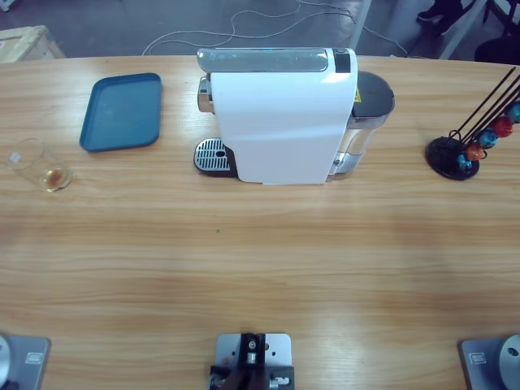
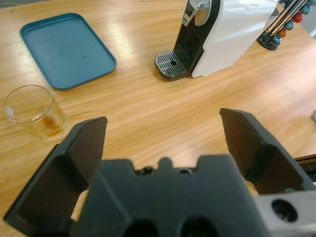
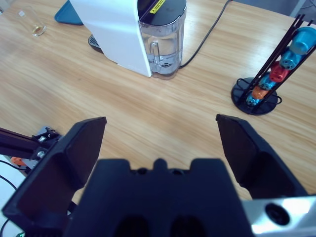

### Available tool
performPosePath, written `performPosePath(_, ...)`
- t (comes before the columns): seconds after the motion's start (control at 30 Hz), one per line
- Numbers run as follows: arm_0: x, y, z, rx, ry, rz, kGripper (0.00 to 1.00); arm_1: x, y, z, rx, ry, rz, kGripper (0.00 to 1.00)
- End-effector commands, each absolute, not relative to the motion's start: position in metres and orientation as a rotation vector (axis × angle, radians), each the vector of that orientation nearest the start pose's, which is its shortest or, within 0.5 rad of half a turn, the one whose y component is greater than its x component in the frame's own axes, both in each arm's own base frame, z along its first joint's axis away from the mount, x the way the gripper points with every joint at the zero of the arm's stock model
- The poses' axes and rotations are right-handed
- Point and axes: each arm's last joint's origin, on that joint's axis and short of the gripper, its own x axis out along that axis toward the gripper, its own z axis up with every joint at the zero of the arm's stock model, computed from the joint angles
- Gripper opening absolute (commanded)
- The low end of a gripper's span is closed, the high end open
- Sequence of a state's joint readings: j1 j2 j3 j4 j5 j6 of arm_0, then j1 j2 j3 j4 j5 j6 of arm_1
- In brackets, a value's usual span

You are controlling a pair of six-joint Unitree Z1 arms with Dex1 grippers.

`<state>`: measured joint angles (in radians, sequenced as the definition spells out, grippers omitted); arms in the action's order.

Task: Pour coffee

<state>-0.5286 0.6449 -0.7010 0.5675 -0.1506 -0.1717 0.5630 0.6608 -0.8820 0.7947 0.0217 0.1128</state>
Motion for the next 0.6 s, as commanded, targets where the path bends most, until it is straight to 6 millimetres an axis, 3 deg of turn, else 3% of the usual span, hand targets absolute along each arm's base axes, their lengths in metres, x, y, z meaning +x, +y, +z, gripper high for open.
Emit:
performPosePath(0.03, 0.033, -0.03, 0.313, -0.052, 0.642, -0.645, 1.0, 0.018, 0.013, 0.344, -0.053, 0.583, 0.544, 1.0)
performPosePath(0.27, 0.038, -0.033, 0.314, -0.048, 0.657, -0.643, 1.0, 0.018, 0.013, 0.343, -0.05, 0.578, 0.544, 1.0)
performPosePath(0.33, 0.05, -0.041, 0.324, -0.046, 0.682, -0.636, 0.994, 0.018, 0.013, 0.343, -0.049, 0.579, 0.546, 1.0)
performPosePath(0.4, 0.076, -0.057, 0.347, -0.101, 0.707, -0.615, 0.982, 0.018, 0.013, 0.343, -0.048, 0.582, 0.548, 1.0)
performPosePath(0.47, 0.115, -0.085, 0.373, -0.153, 0.761, -0.644, 0.982, 0.015, 0.011, 0.342, -0.038, 0.574, 0.556, 1.0)
performPosePath(0.53, 0.146, -0.108, 0.38, -0.238, 0.821, -0.654, 0.985, 0.014, 0.011, 0.342, -0.037, 0.572, 0.559, 1.0)
performPosePath(0.6, 0.172, -0.125, 0.376, -0.338, 0.851, -0.623, 0.987, 0.017, 0.013, 0.342, -0.039, 0.583, 0.556, 1.0)
